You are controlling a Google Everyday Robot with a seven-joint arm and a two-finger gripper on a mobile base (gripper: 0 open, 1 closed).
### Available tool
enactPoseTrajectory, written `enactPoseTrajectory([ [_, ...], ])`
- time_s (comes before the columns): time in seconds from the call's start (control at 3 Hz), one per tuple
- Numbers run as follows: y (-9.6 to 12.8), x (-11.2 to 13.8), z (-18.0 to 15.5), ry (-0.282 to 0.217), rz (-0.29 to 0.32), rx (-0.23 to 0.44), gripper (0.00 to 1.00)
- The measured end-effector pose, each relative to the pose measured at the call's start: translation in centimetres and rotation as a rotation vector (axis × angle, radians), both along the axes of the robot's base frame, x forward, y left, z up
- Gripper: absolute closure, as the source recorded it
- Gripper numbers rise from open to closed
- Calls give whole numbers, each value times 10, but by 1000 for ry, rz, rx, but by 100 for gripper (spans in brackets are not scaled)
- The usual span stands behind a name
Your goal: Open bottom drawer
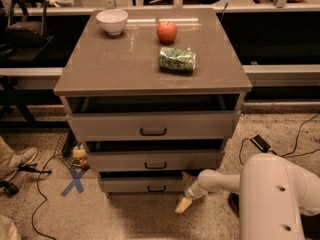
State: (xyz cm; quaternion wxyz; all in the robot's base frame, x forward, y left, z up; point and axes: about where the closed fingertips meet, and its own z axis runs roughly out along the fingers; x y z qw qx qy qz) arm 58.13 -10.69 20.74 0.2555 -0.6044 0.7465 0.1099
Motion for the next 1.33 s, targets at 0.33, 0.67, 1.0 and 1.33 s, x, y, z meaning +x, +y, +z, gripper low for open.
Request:
enactPoseTrajectory([
  [0.33, 0, 13, -15, 6, 18, -38, 0],
  [0.67, 3, 25, -26, 12, 32, -60, 0],
  [1.0, 1, 27, -32, 14, 26, -60, 16],
  [1.33, -5, 15, -38, 21, -2, -38, 39],
])
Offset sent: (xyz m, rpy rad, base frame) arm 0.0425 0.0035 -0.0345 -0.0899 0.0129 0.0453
